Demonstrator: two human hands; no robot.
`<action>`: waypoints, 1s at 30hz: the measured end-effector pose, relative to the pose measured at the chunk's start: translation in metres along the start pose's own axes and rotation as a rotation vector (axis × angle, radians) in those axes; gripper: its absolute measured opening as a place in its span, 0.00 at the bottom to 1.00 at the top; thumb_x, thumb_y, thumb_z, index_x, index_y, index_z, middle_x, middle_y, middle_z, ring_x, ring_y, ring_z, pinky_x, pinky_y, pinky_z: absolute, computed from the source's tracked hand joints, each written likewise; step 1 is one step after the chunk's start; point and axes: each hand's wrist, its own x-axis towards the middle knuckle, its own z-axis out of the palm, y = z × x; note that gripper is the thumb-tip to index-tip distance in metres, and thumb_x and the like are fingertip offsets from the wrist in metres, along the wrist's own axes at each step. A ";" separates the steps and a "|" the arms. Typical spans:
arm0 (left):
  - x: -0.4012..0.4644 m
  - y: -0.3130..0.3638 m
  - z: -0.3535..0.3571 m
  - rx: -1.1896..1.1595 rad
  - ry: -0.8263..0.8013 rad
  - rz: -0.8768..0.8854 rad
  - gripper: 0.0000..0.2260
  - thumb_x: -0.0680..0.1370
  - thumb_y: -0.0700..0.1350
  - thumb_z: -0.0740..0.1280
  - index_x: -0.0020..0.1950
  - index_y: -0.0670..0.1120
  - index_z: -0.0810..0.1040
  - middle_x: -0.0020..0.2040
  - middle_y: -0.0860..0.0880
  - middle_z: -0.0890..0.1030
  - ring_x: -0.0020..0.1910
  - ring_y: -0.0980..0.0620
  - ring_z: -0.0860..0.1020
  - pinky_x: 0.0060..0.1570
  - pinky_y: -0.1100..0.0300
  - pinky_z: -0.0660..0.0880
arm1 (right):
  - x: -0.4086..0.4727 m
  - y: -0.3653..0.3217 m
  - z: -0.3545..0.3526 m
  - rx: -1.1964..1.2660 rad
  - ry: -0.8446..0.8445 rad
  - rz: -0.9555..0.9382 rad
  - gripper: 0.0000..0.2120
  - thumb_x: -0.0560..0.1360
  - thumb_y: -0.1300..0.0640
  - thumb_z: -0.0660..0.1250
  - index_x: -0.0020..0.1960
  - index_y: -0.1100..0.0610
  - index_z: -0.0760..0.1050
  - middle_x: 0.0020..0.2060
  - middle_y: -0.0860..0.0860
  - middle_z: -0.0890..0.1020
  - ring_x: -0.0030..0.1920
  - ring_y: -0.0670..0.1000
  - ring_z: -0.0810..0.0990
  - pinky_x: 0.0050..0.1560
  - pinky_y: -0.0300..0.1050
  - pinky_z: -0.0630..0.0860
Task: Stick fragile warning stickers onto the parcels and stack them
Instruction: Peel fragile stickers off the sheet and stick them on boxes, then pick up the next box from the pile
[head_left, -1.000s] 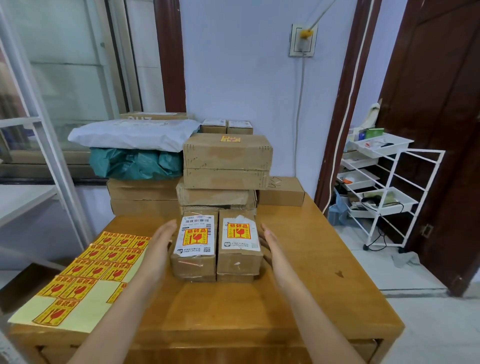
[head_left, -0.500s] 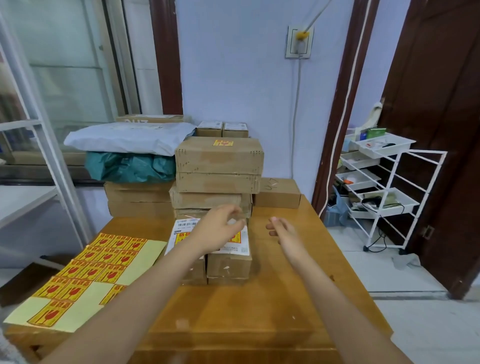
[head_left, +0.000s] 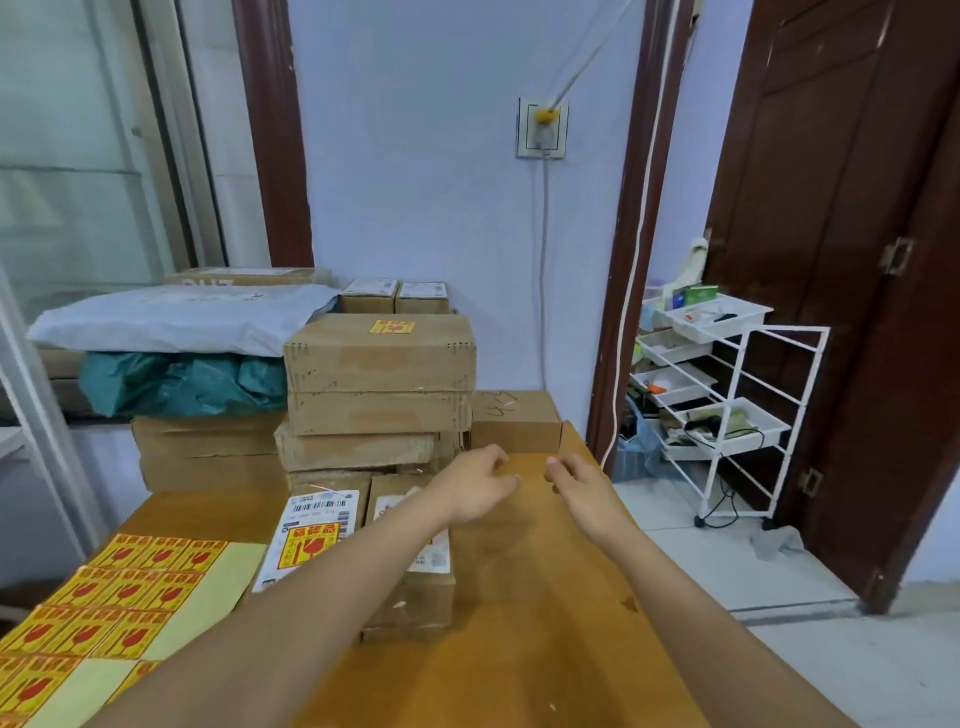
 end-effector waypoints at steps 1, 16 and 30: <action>0.005 -0.001 0.002 0.009 -0.012 -0.007 0.23 0.79 0.52 0.61 0.72 0.44 0.66 0.69 0.45 0.71 0.66 0.48 0.70 0.62 0.57 0.68 | 0.003 0.001 -0.001 -0.011 0.002 -0.004 0.17 0.82 0.51 0.54 0.61 0.60 0.73 0.53 0.50 0.76 0.55 0.50 0.74 0.51 0.41 0.66; 0.081 -0.006 0.020 0.009 0.027 -0.186 0.29 0.80 0.53 0.60 0.75 0.40 0.57 0.75 0.42 0.60 0.71 0.43 0.64 0.68 0.52 0.65 | 0.067 0.025 0.007 -0.191 -0.018 -0.078 0.12 0.82 0.52 0.55 0.50 0.59 0.73 0.38 0.49 0.75 0.38 0.48 0.72 0.34 0.37 0.64; 0.149 -0.028 0.042 0.082 0.080 -0.371 0.30 0.79 0.53 0.60 0.76 0.41 0.55 0.74 0.41 0.61 0.71 0.41 0.64 0.67 0.47 0.66 | 0.140 0.075 0.010 -0.255 0.039 0.053 0.12 0.81 0.52 0.57 0.46 0.60 0.72 0.36 0.53 0.75 0.37 0.53 0.74 0.33 0.44 0.66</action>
